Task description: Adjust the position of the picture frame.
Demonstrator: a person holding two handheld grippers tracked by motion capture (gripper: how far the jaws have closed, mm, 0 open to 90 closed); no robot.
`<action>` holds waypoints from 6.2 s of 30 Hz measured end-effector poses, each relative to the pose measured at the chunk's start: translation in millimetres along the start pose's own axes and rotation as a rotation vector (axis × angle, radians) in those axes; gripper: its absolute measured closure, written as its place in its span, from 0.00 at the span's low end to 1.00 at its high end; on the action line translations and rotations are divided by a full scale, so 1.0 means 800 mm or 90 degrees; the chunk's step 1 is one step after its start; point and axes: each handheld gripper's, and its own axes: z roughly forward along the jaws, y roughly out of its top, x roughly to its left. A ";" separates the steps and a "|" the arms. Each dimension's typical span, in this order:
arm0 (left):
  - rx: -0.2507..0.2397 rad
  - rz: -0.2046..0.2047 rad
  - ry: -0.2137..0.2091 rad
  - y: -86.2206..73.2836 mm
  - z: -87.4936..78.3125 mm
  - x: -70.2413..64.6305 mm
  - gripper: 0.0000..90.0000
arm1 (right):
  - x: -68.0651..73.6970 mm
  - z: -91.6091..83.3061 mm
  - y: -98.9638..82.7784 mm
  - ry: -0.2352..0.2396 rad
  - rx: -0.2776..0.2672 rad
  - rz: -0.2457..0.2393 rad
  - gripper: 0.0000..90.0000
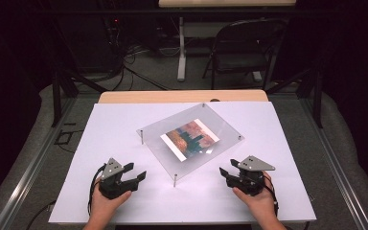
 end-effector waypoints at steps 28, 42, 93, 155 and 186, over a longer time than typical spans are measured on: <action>-0.002 -0.005 -0.041 0.000 -0.009 -0.024 0.47 | 0.068 0.028 0.006 0.147 0.023 -0.026 0.70; -0.015 -0.038 -0.025 -0.003 -0.013 -0.011 0.43 | 0.111 0.077 -0.002 0.201 0.071 -0.021 0.74; 0.012 -0.058 0.001 0.001 -0.002 0.014 0.54 | 0.105 0.070 0.003 0.191 0.130 0.029 0.95; 0.081 0.032 -0.071 0.058 0.089 0.006 0.95 | 0.047 0.006 -0.023 0.104 0.116 0.098 0.95; 0.044 -0.057 -0.067 0.043 0.055 0.006 0.95 | -0.004 0.050 0.017 0.079 0.066 0.140 0.94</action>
